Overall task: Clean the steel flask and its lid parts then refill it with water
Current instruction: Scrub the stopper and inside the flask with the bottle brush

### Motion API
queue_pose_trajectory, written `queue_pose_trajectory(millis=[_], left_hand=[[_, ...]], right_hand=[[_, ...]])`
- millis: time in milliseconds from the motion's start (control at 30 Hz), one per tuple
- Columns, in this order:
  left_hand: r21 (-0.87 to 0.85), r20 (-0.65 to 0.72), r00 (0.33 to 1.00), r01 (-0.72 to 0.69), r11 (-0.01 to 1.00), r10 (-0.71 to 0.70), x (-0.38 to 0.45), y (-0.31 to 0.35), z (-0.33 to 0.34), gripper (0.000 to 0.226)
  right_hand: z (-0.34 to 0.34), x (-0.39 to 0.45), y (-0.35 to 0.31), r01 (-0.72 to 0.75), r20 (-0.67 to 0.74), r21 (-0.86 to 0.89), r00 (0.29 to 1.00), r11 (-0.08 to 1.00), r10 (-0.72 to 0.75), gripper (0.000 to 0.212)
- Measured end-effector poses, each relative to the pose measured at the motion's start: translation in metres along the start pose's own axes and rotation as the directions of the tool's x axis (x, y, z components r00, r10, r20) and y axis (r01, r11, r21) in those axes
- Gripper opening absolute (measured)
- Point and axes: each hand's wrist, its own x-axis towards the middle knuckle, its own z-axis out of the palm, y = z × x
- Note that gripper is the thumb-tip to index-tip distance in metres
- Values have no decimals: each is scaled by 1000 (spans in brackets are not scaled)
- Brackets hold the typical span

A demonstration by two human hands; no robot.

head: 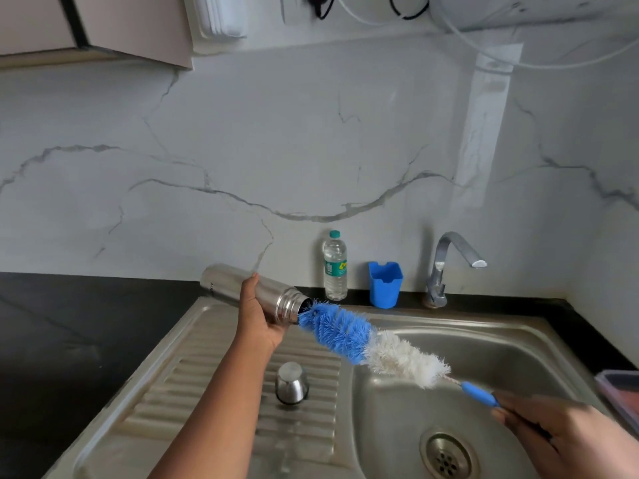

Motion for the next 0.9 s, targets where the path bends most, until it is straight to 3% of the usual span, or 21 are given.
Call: queue_pose_trajectory(millis=[67,133,300,367,433,533,633,800,900], left_hand=[[12,-5,1000,-11,1000,11,-4,-11,10,42],[26,-20,999,-25,999,25,-8,-22,19,38],[41,-26,999,-22,999,24,-22,-50,40,40],[55,-24,1000,3,999,-1,-29,-61,47,37],[59,-29,999,28,998,-26,-34,-69,52,37],[83,-41,998,52,995,-48,-39,-77,57,40],[112,-46,997,63,992,-58,-41,-86,61,41],[165,-15,997,82,983,-81,-40,-101,68,46],[195,12,993,116,974,-121,-40,-108,71,54]], right_hand=[[-8,-2,15,-20,-11,-13,1000,1000,20,76],[-17,-3,33,-37,39,-26,999,999,38,64],[-36,-2,71,-89,141,256,989,963,54,24],[-36,-2,88,-143,80,359,989,922,122,8],[-38,-4,97,-79,110,376,993,923,41,14],[-48,-6,105,-59,269,251,963,966,-12,38],[-55,-4,110,30,326,203,940,979,-96,54],[-68,11,99,198,75,-67,978,978,-193,43],[-69,11,91,279,68,-117,960,953,-273,58]])
